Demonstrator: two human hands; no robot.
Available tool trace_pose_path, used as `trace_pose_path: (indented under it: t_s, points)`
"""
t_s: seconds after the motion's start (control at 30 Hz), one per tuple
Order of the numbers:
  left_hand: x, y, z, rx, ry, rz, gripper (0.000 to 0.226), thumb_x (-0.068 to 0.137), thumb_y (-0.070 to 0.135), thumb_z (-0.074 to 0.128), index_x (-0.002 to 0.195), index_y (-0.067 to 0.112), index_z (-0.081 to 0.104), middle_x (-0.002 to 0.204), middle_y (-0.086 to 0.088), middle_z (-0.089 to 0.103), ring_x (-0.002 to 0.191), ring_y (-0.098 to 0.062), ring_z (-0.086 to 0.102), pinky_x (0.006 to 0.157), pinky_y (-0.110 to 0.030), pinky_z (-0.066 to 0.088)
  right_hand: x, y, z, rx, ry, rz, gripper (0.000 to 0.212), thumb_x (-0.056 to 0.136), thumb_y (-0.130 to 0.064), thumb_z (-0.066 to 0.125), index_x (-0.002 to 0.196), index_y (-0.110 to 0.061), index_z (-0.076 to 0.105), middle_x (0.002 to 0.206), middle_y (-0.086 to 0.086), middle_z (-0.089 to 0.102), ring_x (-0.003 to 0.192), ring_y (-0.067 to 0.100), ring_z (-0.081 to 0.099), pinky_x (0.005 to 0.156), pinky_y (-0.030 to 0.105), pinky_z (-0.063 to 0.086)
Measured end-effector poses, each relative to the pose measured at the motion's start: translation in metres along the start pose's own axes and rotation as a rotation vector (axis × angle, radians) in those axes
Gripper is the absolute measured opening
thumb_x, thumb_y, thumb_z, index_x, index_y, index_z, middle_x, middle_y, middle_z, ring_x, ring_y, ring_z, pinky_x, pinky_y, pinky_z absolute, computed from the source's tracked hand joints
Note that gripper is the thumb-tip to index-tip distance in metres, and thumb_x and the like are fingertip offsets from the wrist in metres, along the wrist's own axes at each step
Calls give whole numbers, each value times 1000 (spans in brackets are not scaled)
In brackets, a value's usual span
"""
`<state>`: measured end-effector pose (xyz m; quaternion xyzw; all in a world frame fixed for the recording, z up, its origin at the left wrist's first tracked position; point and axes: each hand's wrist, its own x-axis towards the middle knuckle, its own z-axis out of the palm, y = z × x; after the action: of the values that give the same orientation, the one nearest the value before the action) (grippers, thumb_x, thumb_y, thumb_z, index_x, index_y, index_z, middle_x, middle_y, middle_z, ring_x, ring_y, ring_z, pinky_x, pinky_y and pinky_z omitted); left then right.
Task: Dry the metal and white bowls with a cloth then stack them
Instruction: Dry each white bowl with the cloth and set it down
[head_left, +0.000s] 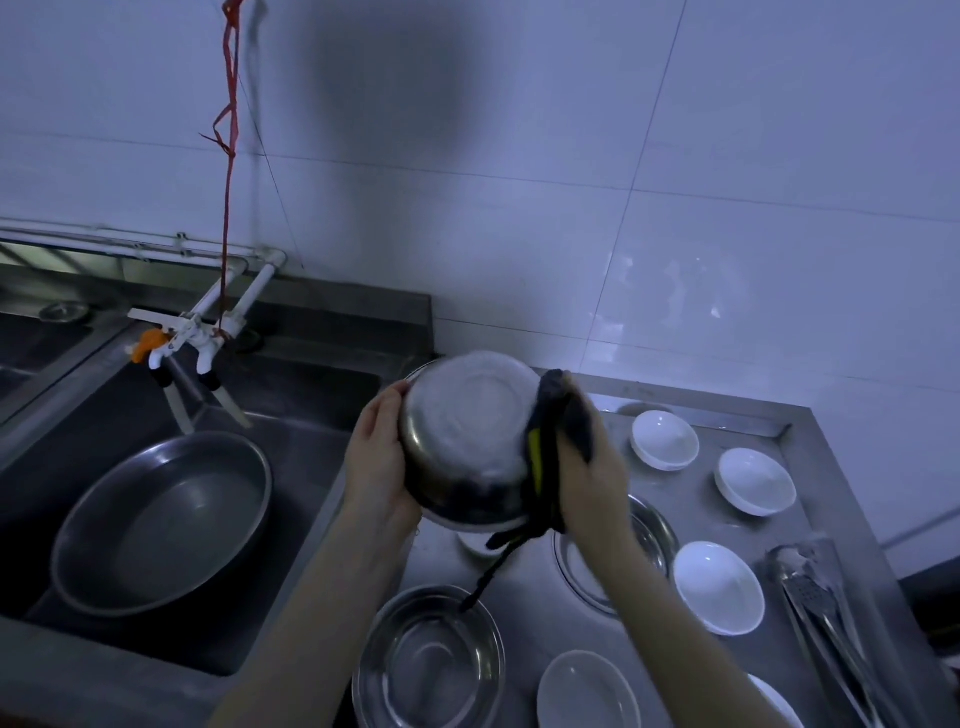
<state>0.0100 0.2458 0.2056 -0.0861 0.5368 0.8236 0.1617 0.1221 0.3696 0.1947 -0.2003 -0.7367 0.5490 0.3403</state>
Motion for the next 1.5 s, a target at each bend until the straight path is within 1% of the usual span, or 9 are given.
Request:
trace_pose_path:
  t_s: [0.07,0.23,0.37,0.6,0.77,0.87,1.0,1.17,1.5]
  points:
    - [-3,1,-1,83,-53,50,18,99,22,55,108,17,69,106,-3,73,97,-20,68,69,-29,55,22,-10,-10,-74,-24,90,14,98,-31,53,91,-40,62,84,-19,66,89,10,58,74,5,43]
    - [1,3,-1,64,-33,74,20,98,21,56,111,13,70,107,-7,74,96,-22,71,75,-34,58,16,-16,-5,-393,-217,-355,57,78,-24,49,134,-21,55,145,-5,48,137,9,39,115,30,28]
    - [2,2,1,94,-51,150,17,100,21,55,106,14,69,106,-5,73,94,-18,70,73,-26,57,-9,-6,18,-566,-315,-627,57,81,-17,49,138,-14,51,149,2,42,144,19,29,118,47,21]
    - [-10,-4,-10,181,-76,206,19,100,17,54,96,17,72,91,6,75,83,-5,70,70,-19,56,41,-12,3,-285,-287,-26,50,82,-31,46,132,-32,55,128,-16,59,121,4,50,105,19,33]
    - [-4,-3,-22,182,-56,196,18,99,20,56,97,20,74,98,5,76,92,-10,71,75,-23,56,27,0,-4,-218,-267,39,46,83,-29,48,127,-35,57,119,-19,62,109,-4,53,100,17,39]
    - [-1,-6,-23,307,-132,264,18,99,18,56,96,19,74,102,2,75,98,-14,69,85,-29,55,29,-9,11,-370,-251,-154,48,81,-25,48,128,-26,57,126,-12,59,110,-4,47,99,8,32]
    - [7,-11,-24,255,-130,207,20,100,17,54,103,12,73,101,0,75,93,-11,69,71,-18,54,19,-9,30,-577,-392,-501,53,81,-27,49,133,-21,54,144,-6,48,140,16,35,115,43,26]
    - [12,-12,-20,171,-32,135,22,100,20,54,107,10,73,101,-3,75,90,-11,71,73,-21,56,-29,14,27,-666,-450,-724,56,87,-19,57,142,-23,46,153,-8,35,146,16,22,116,54,21]
    - [15,-26,-16,180,-44,93,14,98,17,58,99,16,72,96,0,75,88,-14,70,75,-28,55,7,25,10,-238,-178,4,56,78,-30,48,133,-37,49,148,-18,38,135,1,36,112,23,31]
